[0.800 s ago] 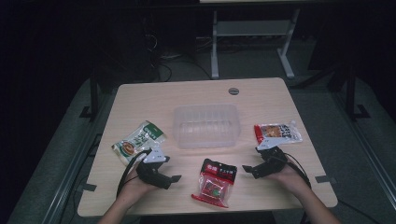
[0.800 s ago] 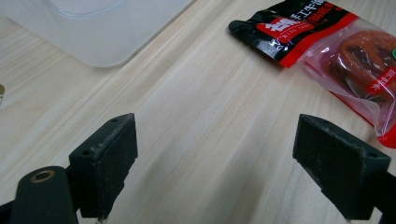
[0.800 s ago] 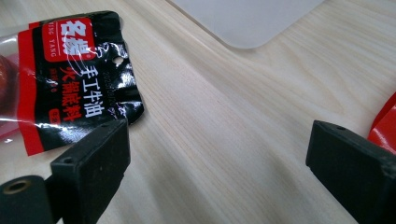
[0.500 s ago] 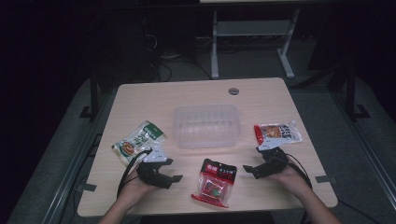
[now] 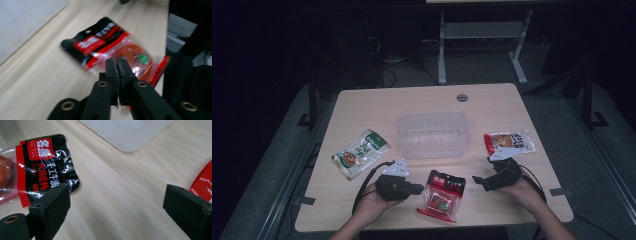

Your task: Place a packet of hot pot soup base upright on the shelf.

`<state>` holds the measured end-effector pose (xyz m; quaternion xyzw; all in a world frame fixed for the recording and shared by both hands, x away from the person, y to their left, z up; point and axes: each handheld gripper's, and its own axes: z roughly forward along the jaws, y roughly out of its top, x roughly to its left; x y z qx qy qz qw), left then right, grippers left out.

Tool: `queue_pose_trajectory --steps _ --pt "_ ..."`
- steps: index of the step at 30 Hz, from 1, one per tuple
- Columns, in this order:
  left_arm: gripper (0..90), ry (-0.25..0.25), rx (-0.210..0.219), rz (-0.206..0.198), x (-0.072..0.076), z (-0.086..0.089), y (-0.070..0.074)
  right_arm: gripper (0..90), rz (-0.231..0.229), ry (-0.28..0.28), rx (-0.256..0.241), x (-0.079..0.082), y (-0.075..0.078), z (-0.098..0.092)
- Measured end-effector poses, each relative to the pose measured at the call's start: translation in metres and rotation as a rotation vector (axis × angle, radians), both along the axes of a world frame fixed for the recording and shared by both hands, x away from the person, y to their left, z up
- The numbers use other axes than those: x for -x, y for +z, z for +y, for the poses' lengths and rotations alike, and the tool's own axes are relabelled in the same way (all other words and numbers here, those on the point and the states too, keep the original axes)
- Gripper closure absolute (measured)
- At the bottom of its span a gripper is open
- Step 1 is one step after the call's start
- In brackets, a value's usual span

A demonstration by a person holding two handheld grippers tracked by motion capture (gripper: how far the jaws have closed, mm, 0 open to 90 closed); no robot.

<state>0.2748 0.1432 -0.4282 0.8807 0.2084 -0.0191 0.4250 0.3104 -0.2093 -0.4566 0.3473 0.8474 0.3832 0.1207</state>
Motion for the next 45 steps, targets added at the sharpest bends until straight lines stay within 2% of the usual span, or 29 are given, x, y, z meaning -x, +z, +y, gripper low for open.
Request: queue_pose_trajectory --steps 2,7,14,18,19,24,27,28,30,35,40,45 --pt "89.6 -0.024 0.008 0.016 0.000 -0.009 0.000 6.9 -0.007 0.003 -0.005 -0.001 0.000 -0.001" --pt "89.7 -0.077 0.031 0.024 0.001 -0.032 0.001 6.9 -0.005 0.010 -0.009 -0.002 -0.001 -0.001" --pt "89.7 -0.137 0.030 0.037 0.008 -0.059 -0.003 7.0 -0.001 0.010 -0.015 0.000 0.000 0.000" --pt "89.7 -0.163 0.016 0.043 0.013 -0.070 -0.008 7.0 -0.004 0.015 -0.011 0.000 0.000 0.000" --pt "89.7 -0.180 -0.004 0.037 0.014 -0.071 -0.009 7.0 -0.004 0.014 -0.010 0.000 0.000 0.000" --pt "89.7 -0.198 -0.027 0.052 0.018 -0.078 -0.018 7.0 0.003 0.012 -0.011 -0.001 0.000 0.000" --pt "89.7 -0.202 -0.043 0.054 0.020 -0.081 -0.022 7.1 0.003 0.013 -0.012 -0.001 0.000 0.000" --pt "89.7 -0.214 -0.060 0.043 0.020 -0.082 -0.024 7.1 0.003 0.013 -0.013 0.000 0.000 0.000" --pt "89.7 -0.208 -0.054 0.059 0.021 -0.082 -0.026 7.1 0.000 0.016 -0.010 0.000 0.000 0.000" --pt "89.8 -0.198 -0.071 0.057 0.022 -0.078 -0.027 7.1 -0.008 0.020 -0.010 0.001 0.001 0.000" --pt "89.7 -0.182 -0.087 0.058 0.019 -0.068 -0.025 7.1 -0.008 0.024 -0.008 0.001 0.001 0.000" --pt "89.7 -0.149 -0.097 0.078 0.015 -0.049 -0.024 7.1 -0.007 0.024 -0.008 0.001 0.001 0.000"
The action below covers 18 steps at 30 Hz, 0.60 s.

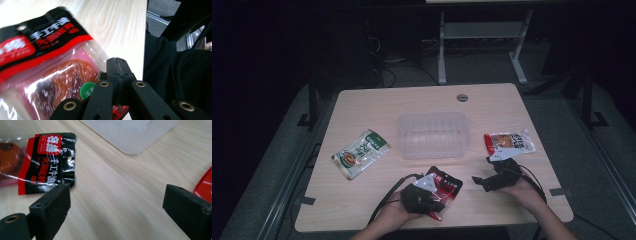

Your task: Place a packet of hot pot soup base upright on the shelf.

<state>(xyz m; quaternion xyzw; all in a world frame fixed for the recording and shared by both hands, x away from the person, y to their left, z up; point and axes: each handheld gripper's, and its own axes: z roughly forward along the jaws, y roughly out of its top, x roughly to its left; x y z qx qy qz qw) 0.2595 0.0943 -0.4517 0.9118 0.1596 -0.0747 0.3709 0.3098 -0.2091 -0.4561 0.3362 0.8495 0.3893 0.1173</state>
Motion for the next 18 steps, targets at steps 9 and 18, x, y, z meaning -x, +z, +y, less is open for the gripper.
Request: queue_pose_trajectory --steps 9,18 --pt "89.7 0.048 -0.019 -0.012 -0.004 0.031 0.004 7.1 0.008 -0.005 -0.001 0.000 0.000 0.001" --pt "89.7 0.124 -0.042 -0.045 -0.012 0.061 0.007 7.1 0.005 -0.002 0.003 -0.001 -0.001 0.002"
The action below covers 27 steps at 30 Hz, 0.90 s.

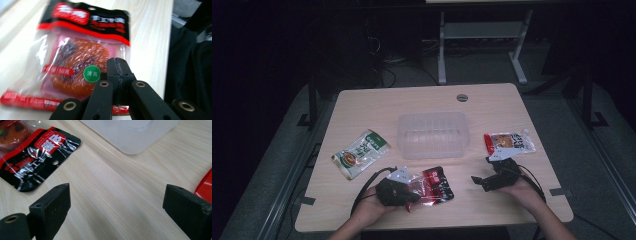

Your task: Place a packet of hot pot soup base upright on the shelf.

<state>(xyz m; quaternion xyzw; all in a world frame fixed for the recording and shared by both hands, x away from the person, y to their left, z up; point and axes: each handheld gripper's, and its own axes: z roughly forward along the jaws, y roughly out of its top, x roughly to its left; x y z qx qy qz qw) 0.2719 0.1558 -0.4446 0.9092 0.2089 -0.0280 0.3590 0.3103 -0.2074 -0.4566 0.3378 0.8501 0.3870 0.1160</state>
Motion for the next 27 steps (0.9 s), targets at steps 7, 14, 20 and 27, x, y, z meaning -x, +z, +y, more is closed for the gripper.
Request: queue_pose_trajectory --steps 7,14,20,27 --pt "89.7 0.035 0.018 -0.005 -0.002 0.011 0.001 7.1 0.002 -0.005 0.001 -0.001 0.000 0.000" --pt "89.7 0.046 0.043 -0.049 -0.007 0.018 0.012 7.1 -0.001 0.003 0.002 0.001 -0.001 0.000" --pt "89.6 0.087 0.062 -0.058 -0.016 0.030 0.012 7.1 -0.001 -0.008 -0.001 0.001 -0.001 0.001" --pt "89.6 0.124 0.047 -0.062 -0.020 0.037 0.010 7.1 -0.005 -0.005 0.003 0.001 -0.001 0.001"
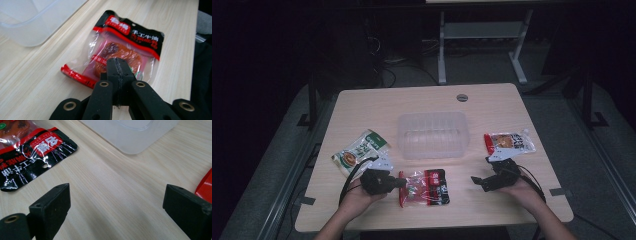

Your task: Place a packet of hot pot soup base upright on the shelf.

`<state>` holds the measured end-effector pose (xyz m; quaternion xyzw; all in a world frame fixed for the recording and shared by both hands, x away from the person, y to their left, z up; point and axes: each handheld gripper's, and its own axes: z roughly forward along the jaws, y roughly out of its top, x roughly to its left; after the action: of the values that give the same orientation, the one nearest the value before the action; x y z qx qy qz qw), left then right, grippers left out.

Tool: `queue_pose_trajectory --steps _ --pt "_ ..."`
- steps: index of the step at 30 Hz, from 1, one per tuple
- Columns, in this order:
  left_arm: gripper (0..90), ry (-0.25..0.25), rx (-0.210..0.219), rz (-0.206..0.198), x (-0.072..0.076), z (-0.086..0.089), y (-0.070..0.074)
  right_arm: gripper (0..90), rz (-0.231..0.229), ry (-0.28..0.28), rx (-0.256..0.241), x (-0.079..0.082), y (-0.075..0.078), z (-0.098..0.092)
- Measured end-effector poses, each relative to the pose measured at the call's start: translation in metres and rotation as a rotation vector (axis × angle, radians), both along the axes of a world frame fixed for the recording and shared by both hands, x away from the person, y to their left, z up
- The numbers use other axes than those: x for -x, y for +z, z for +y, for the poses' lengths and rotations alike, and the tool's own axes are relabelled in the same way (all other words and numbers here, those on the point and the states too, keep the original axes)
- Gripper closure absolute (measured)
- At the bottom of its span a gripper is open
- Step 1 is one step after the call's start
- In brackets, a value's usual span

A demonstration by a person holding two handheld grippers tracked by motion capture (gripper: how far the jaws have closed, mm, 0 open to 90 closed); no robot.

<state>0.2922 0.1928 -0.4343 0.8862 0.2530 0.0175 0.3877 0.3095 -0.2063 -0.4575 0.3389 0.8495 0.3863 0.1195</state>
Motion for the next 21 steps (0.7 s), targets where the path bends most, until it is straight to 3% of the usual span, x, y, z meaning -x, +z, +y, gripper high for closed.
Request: queue_pose_trajectory --steps 9,13,18,21 --pt "89.6 0.018 -0.029 0.030 -0.005 0.004 -0.008 7.1 -0.010 0.007 0.003 0.000 0.000 0.000" --pt "89.6 0.013 -0.038 0.040 -0.005 0.002 -0.010 7.1 -0.011 0.012 0.006 0.000 0.000 0.000" --pt "89.6 -0.002 -0.080 0.042 -0.006 0.001 -0.013 7.1 -0.009 0.012 0.004 0.000 0.000 0.000" --pt "89.6 0.005 -0.080 0.050 -0.006 0.001 -0.015 7.1 -0.007 0.012 0.005 0.000 0.000 0.000"
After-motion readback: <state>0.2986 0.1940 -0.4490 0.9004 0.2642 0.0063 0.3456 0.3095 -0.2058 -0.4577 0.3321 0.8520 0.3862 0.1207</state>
